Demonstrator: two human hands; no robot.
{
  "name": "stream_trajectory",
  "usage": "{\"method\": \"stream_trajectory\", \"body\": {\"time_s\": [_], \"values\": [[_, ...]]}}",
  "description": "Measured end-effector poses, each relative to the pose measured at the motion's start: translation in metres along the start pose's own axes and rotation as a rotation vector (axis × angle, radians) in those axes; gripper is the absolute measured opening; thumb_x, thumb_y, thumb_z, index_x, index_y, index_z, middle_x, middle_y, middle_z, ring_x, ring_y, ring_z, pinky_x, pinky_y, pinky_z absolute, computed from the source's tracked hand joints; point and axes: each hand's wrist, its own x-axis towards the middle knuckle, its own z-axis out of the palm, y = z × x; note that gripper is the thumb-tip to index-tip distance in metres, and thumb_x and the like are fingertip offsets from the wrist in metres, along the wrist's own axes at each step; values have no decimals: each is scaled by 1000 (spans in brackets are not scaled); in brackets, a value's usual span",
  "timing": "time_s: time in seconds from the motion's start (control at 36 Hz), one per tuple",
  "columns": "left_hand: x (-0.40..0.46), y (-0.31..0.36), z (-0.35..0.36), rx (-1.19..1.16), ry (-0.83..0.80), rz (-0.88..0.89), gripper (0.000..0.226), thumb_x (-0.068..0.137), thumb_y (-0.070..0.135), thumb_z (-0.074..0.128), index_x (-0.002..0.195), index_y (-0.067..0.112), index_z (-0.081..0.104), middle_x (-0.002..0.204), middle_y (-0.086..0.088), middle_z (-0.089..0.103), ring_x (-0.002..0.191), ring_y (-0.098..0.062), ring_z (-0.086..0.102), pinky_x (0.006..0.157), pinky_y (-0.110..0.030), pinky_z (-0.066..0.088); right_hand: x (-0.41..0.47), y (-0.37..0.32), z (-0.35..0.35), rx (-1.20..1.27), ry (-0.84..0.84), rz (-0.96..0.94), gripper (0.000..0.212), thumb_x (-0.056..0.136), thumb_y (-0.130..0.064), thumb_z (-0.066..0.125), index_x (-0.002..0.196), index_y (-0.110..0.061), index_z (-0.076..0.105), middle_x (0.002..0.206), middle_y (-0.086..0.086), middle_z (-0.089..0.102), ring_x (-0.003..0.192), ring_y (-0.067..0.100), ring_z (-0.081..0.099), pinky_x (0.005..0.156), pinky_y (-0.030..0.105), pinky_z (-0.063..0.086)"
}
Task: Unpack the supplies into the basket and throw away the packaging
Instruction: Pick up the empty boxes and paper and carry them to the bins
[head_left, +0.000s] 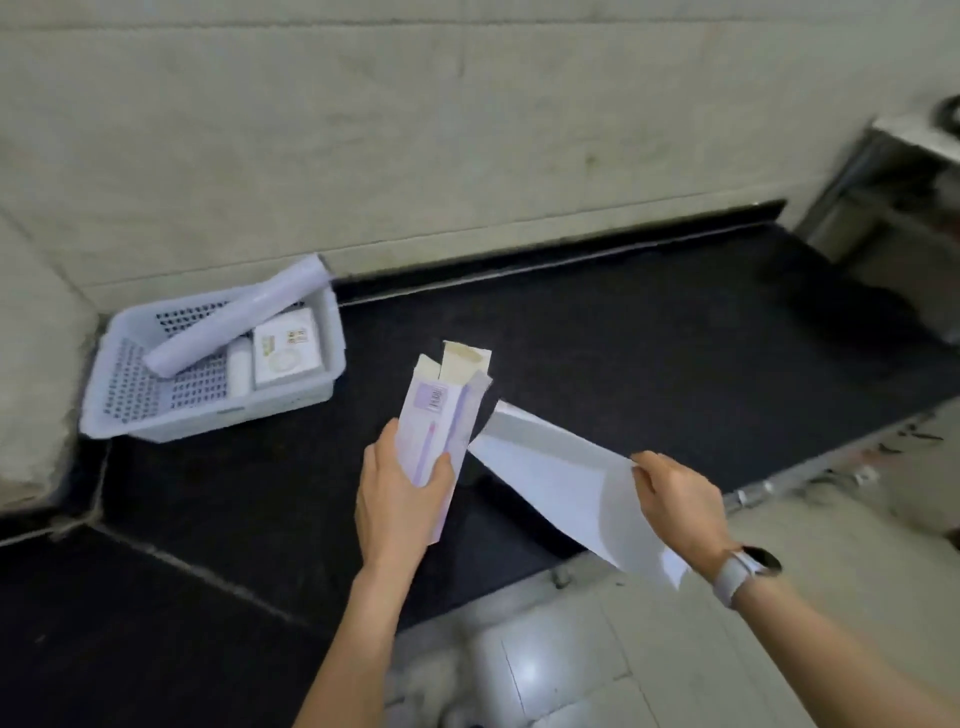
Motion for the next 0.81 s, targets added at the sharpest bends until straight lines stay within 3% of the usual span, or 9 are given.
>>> {"method": "stream_trajectory", "body": {"time_s": [0.14, 0.25, 0.33, 0.42, 0.47, 0.53, 0.58, 0.64, 0.81], "values": [[-44, 74, 92, 48, -271, 163, 57, 80, 42, 58, 132, 29, 37, 126, 2, 47, 104, -25, 55, 78, -36, 47, -70, 104, -32, 110, 25, 357, 18, 92, -20, 43, 90, -12, 59, 90, 15, 69, 80, 37, 62, 67, 42, 50], [-107, 135, 170, 88, -485, 339, 51, 77, 45, 54, 123, 27, 43, 118, -1, 51, 99, -27, 55, 76, -38, 48, -147, 184, -55, 222, 118, 623, 15, 90, -15, 47, 81, -7, 57, 86, 21, 67, 79, 40, 59, 65, 41, 45], [-173, 175, 227, 98, -635, 437, 44, 75, 44, 53, 115, 27, 45, 112, -1, 52, 95, -26, 55, 74, -39, 49, -213, 241, -68, 287, 191, 772, 34, 89, -11, 47, 58, -22, 37, 75, 23, 61, 68, 35, 52, 60, 37, 36], [-248, 206, 282, 114, -788, 514, 43, 78, 40, 55, 116, 22, 47, 113, -4, 55, 98, -29, 55, 78, -40, 48, -283, 292, -79, 355, 248, 913, 42, 88, -9, 47, 53, -24, 29, 62, 12, 50, 62, 30, 47, 57, 33, 29], [-300, 220, 315, 146, -880, 574, 42, 78, 40, 56, 113, 19, 49, 111, -6, 57, 96, -31, 56, 75, -38, 47, -330, 322, -83, 399, 270, 1021, 41, 88, -9, 47, 53, -23, 33, 64, 13, 53, 64, 30, 51, 57, 33, 29], [-350, 231, 345, 165, -968, 620, 43, 77, 41, 56, 113, 19, 51, 110, -6, 59, 94, -30, 57, 71, -34, 45, -374, 350, -88, 445, 297, 1157, 32, 88, -9, 48, 58, -19, 49, 72, 18, 61, 70, 34, 55, 59, 35, 31], [-396, 239, 370, 191, -1051, 655, 42, 75, 42, 55, 112, 21, 52, 108, -4, 60, 92, -28, 57, 70, -33, 44, -415, 372, -90, 518, 354, 1290, 19, 88, -9, 47, 81, -1, 63, 85, 24, 66, 80, 39, 59, 65, 38, 41], [-437, 247, 393, 212, -1143, 682, 38, 75, 43, 56, 107, 23, 53, 106, -2, 61, 89, -26, 57, 68, -32, 43, -454, 393, -88, 587, 410, 1391, 22, 88, -6, 45, 94, 7, 62, 91, 26, 67, 85, 40, 60, 71, 38, 45], [-541, 274, 467, 340, -1369, 819, 34, 76, 42, 57, 104, 22, 55, 102, -2, 64, 86, -26, 60, 66, -30, 44, -538, 445, -82, 753, 569, 1692, 25, 84, -1, 41, 92, 3, 64, 76, 14, 61, 70, 29, 51, 61, 32, 35]]}}
